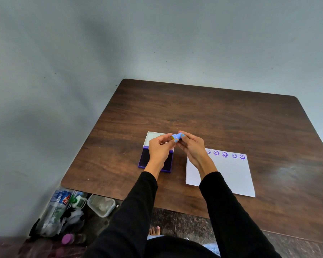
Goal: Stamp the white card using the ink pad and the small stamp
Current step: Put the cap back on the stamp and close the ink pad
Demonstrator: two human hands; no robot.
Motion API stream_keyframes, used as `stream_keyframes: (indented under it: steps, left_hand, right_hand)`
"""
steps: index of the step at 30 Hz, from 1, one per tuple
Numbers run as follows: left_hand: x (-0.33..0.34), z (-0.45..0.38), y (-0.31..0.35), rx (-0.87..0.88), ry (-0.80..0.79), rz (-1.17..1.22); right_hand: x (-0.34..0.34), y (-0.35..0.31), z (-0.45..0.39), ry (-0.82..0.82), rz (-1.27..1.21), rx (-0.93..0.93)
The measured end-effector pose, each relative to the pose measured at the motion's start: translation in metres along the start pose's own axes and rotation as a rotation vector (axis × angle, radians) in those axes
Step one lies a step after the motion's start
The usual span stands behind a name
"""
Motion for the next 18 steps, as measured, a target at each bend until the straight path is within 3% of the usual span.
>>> stream_keyframes:
  steps: [14,18]
  left_hand:
    - [-0.0078,-0.004,-0.0019,-0.042,-0.125,0.042]
    - [-0.007,-0.0053,-0.0084,-0.089,-0.153,-0.054]
  right_hand:
    - [0.0,0.004,0.0041,0.028,0.001,0.079]
    - [-0.003,-0.0027,0.0018,0.05,0.252,0.03]
Point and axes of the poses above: each hand's wrist, its own z-axis away from the middle knuckle, its own x-axis out of the palm, y = z × x, the point moved 5 cm from there along -z, towards the middle knuckle, and after that the axes turned 13 degrees about -z, right-handed, at the moved point
